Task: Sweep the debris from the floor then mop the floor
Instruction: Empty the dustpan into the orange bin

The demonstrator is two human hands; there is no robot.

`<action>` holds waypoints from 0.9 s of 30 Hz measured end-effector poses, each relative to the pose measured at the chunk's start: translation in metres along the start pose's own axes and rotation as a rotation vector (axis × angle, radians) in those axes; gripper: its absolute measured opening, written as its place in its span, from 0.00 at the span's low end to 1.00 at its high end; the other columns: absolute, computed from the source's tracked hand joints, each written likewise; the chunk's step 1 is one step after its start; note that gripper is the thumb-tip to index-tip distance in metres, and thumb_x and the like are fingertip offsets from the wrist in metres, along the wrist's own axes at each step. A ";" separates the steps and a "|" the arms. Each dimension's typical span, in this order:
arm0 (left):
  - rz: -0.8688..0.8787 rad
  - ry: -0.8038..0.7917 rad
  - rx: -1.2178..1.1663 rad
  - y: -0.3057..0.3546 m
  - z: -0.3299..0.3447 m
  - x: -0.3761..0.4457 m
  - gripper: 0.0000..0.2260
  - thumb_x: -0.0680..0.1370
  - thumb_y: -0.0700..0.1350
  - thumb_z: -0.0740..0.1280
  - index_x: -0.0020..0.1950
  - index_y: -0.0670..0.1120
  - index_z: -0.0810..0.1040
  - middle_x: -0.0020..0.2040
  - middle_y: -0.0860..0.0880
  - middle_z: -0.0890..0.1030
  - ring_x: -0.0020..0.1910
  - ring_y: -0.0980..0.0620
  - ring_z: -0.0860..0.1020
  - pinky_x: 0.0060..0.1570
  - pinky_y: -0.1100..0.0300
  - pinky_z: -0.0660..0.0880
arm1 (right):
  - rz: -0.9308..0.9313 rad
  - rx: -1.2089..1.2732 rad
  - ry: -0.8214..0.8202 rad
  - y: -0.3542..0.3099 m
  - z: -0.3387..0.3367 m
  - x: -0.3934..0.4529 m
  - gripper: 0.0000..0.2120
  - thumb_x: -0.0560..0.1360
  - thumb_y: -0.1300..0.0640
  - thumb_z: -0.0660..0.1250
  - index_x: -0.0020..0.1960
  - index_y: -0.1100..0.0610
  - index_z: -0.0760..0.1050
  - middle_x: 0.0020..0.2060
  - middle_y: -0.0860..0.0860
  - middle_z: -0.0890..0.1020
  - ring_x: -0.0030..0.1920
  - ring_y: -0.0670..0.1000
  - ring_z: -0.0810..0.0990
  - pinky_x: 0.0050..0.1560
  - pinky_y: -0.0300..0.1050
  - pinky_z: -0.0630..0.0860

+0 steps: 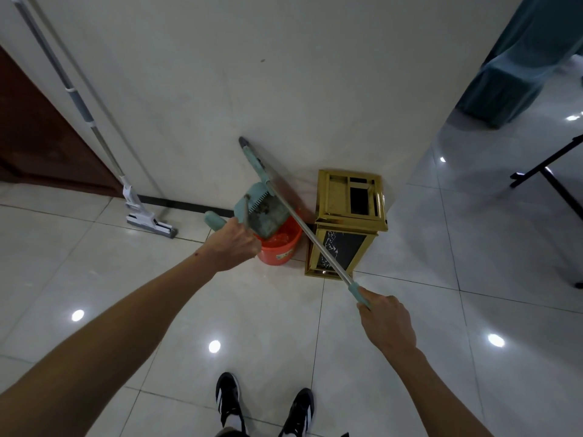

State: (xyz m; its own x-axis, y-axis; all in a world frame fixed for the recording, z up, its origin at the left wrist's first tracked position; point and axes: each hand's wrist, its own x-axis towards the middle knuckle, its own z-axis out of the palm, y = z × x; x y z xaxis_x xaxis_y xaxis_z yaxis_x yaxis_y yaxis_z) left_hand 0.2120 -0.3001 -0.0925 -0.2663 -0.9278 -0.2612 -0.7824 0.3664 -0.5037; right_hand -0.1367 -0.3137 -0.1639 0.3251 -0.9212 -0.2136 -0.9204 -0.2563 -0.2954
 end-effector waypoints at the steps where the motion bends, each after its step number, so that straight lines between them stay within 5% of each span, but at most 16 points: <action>1: -0.001 0.024 -0.010 0.003 -0.001 -0.003 0.14 0.61 0.41 0.81 0.33 0.43 0.75 0.26 0.44 0.61 0.24 0.47 0.62 0.28 0.55 0.60 | 0.003 0.001 0.001 -0.001 0.001 0.000 0.22 0.81 0.49 0.64 0.74 0.49 0.69 0.39 0.45 0.76 0.35 0.44 0.76 0.41 0.36 0.78; 3: 0.016 0.105 -0.046 0.008 -0.002 -0.005 0.17 0.56 0.36 0.82 0.31 0.39 0.73 0.29 0.42 0.54 0.26 0.46 0.56 0.27 0.56 0.59 | 0.005 0.013 0.009 -0.001 0.002 0.000 0.22 0.81 0.49 0.64 0.74 0.49 0.69 0.39 0.45 0.77 0.35 0.44 0.76 0.41 0.37 0.78; 11: -0.010 0.085 0.003 0.014 0.001 -0.001 0.24 0.58 0.37 0.80 0.31 0.41 0.62 0.27 0.42 0.55 0.27 0.46 0.56 0.31 0.54 0.57 | -0.005 0.027 0.040 -0.002 0.002 -0.001 0.22 0.80 0.50 0.65 0.73 0.49 0.71 0.36 0.44 0.75 0.28 0.42 0.71 0.33 0.32 0.70; 15: 0.044 0.160 -0.087 0.014 0.003 0.000 0.26 0.53 0.33 0.80 0.31 0.41 0.61 0.28 0.46 0.45 0.27 0.45 0.54 0.29 0.55 0.58 | -0.027 0.033 0.029 -0.002 0.001 0.000 0.21 0.81 0.50 0.65 0.73 0.49 0.70 0.36 0.44 0.76 0.30 0.43 0.73 0.36 0.35 0.76; 20: 0.023 0.008 -0.005 0.014 0.003 -0.005 0.17 0.57 0.40 0.83 0.31 0.40 0.74 0.26 0.41 0.63 0.28 0.45 0.56 0.30 0.54 0.57 | -0.059 0.034 0.021 -0.004 -0.001 -0.002 0.22 0.81 0.49 0.64 0.75 0.49 0.68 0.37 0.44 0.76 0.29 0.41 0.70 0.36 0.33 0.73; 24: 0.036 -0.006 0.030 0.016 0.000 -0.005 0.17 0.57 0.41 0.83 0.30 0.42 0.74 0.28 0.42 0.57 0.29 0.46 0.56 0.32 0.53 0.56 | -0.094 0.071 0.044 -0.017 -0.003 0.005 0.22 0.81 0.50 0.64 0.74 0.50 0.70 0.37 0.45 0.77 0.30 0.43 0.73 0.37 0.35 0.76; 27: 0.049 -0.089 0.072 0.019 -0.001 -0.004 0.14 0.61 0.43 0.82 0.33 0.44 0.76 0.27 0.44 0.64 0.28 0.47 0.59 0.32 0.53 0.57 | -0.108 0.104 0.060 -0.029 -0.003 0.015 0.22 0.80 0.50 0.65 0.73 0.50 0.70 0.39 0.46 0.78 0.33 0.44 0.76 0.41 0.39 0.79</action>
State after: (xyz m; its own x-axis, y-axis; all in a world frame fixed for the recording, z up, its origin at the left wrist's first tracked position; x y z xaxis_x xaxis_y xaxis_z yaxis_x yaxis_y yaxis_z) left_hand 0.1978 -0.2890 -0.1004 -0.2498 -0.8997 -0.3579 -0.7264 0.4185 -0.5452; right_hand -0.1054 -0.3204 -0.1559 0.4045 -0.9066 -0.1203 -0.8524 -0.3260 -0.4089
